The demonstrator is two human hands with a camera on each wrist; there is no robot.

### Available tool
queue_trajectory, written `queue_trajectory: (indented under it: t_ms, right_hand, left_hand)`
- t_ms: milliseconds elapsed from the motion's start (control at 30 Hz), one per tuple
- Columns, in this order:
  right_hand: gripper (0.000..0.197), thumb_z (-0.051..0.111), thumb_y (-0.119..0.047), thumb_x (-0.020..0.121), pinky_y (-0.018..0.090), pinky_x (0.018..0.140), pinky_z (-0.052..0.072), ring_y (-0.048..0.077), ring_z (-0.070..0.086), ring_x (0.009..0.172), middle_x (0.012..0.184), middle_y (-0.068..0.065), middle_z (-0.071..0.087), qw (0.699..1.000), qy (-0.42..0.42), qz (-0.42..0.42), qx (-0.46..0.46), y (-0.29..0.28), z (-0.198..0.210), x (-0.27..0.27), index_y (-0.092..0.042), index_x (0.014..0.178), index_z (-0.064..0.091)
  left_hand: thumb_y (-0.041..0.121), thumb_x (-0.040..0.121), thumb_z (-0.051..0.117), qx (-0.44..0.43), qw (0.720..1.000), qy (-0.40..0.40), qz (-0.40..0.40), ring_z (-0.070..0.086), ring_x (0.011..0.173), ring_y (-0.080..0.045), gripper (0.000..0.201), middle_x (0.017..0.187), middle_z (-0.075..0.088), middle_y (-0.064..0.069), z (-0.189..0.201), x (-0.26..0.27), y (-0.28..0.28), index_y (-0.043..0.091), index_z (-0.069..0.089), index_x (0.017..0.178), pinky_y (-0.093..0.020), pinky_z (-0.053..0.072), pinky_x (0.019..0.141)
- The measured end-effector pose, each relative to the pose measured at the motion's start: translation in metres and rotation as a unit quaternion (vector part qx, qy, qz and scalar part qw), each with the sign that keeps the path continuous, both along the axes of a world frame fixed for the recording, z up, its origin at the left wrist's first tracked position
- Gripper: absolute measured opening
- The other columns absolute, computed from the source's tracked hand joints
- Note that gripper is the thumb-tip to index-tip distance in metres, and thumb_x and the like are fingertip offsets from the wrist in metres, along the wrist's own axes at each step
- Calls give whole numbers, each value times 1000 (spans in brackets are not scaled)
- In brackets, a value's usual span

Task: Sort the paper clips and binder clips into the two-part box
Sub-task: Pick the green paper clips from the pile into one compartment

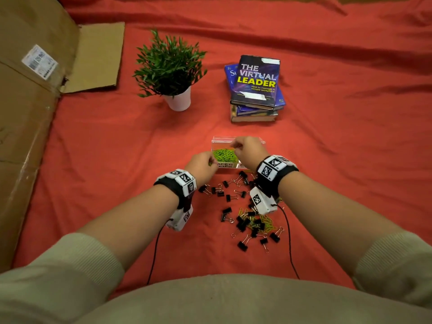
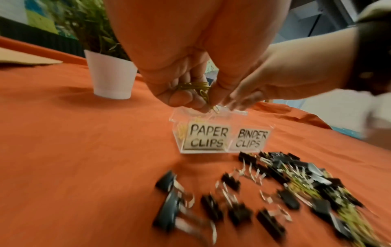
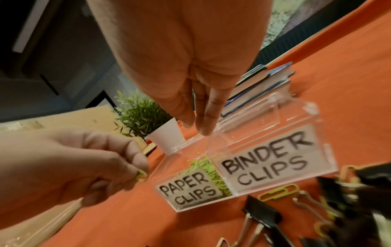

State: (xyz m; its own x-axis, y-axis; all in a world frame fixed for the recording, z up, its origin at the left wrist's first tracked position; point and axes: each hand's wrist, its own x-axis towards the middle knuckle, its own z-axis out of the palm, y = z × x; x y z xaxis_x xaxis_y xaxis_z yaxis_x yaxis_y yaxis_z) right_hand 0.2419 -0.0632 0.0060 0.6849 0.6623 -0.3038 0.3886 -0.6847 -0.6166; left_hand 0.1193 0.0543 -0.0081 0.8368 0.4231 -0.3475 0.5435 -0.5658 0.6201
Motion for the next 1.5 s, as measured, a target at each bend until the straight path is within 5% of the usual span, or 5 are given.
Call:
queue_trajectory:
  t_ms: [200, 400, 667, 1267, 1500]
  right_hand:
    - [19, 50, -6, 88, 19, 50, 39, 12, 54, 61, 80, -1, 63, 998, 34, -53, 3, -71, -7, -11, -12, 91, 68]
    - [24, 55, -6, 86, 24, 76, 50, 13, 56, 87, 99, -2, 57, 990, 25, 97, -97, -117, -28, -41, -17, 103, 67]
    - [36, 60, -20, 85, 30, 70, 46, 15, 42, 93, 95, -2, 38, 974, -31, 188, -120, -128, -49, -52, -36, 117, 59]
    - [35, 62, -31, 85, 34, 85, 48, 19, 46, 106, 111, 4, 45, 966, -48, 219, -126, -124, -58, -63, -22, 119, 54]
    - [26, 52, -14, 87, 35, 70, 51, 23, 46, 102, 106, 6, 49, 981, -104, 146, -69, -125, -58, -57, -18, 112, 60]
  left_hand:
    - [6, 87, 53, 50, 997, -8, -64, 61, 85, -26, 13, 99, 67, -13, 2, 45, -3, 7, 63, 95, -26, 43, 72]
    - [25, 87, 61, 155, 975, -9, -159, 44, 123, -27, 17, 121, 60, -4, -4, 46, -14, 19, 63, 104, -40, 26, 112]
    - [25, 86, 57, 110, 961, 81, -240, 57, 94, -19, 9, 98, 59, 0, -18, -13, -78, 18, 61, 90, -33, 51, 80]
    - [34, 86, 63, 113, 945, 153, -265, 56, 102, -26, 28, 111, 56, -9, -34, -54, -94, 11, 58, 102, -36, 49, 85]
    - [34, 82, 58, 131, 952, 150, -231, 56, 93, -24, 23, 104, 58, -6, -32, -59, -93, 14, 55, 93, -34, 47, 72]
